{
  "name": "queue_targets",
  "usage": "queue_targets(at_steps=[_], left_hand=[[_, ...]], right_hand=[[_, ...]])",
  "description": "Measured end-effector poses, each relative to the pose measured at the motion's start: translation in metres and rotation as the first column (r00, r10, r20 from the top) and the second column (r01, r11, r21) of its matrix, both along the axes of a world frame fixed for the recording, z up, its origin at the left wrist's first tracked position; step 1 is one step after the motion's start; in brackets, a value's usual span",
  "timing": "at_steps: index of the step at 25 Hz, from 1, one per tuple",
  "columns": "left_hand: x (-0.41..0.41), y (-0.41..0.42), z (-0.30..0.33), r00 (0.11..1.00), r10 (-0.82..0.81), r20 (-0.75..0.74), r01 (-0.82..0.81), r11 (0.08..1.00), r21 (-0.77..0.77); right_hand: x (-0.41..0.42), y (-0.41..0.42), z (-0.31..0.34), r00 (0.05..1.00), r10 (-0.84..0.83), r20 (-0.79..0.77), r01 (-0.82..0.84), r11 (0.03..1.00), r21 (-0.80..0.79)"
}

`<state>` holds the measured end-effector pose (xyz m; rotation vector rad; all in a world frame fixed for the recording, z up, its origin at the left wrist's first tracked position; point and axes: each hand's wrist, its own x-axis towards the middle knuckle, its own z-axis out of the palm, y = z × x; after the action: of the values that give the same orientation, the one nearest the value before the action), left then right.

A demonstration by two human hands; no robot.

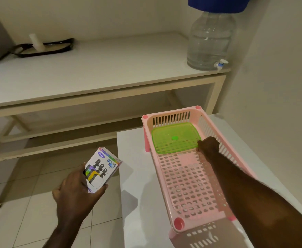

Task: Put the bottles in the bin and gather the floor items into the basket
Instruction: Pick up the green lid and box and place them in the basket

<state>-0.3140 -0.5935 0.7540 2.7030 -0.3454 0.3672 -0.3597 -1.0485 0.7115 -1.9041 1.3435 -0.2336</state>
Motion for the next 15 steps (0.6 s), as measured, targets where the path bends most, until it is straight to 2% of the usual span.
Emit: queue_targets(at_steps=[5,6,8,10,11,13,15], left_hand=[[0.008,-0.026,0.005,0.997,-0.076,0.026,0.077,0.997,-0.025],[0.009,-0.032,0.007,0.995,-0.099,0.03,0.1,0.994,-0.037],[0.009,-0.047,0.013,0.987,-0.156,0.041,0.158,0.986,-0.047],[0.009,-0.066,0.02,0.973,-0.224,0.049,0.226,0.974,-0.031],[0.008,-0.076,0.024,0.964,-0.259,0.057,0.26,0.965,-0.017],[0.005,-0.095,0.032,0.944,-0.324,0.068,0.323,0.946,0.022],[0.001,-0.113,0.039,0.922,-0.38,0.073,0.377,0.925,0.054]], right_hand=[[-0.011,0.008,0.01,0.999,0.049,-0.011,-0.049,0.997,-0.065],[-0.012,0.014,0.016,0.998,0.053,0.042,-0.051,0.997,-0.062],[-0.013,0.034,0.035,0.963,0.049,0.264,-0.068,0.996,0.063],[-0.017,0.064,0.059,0.891,0.123,0.437,-0.245,0.94,0.236],[-0.02,0.078,0.07,0.855,0.206,0.475,-0.368,0.887,0.278],[-0.026,0.101,0.086,0.79,0.351,0.503,-0.542,0.783,0.305],[-0.032,0.113,0.095,0.754,0.405,0.518,-0.604,0.736,0.304]])
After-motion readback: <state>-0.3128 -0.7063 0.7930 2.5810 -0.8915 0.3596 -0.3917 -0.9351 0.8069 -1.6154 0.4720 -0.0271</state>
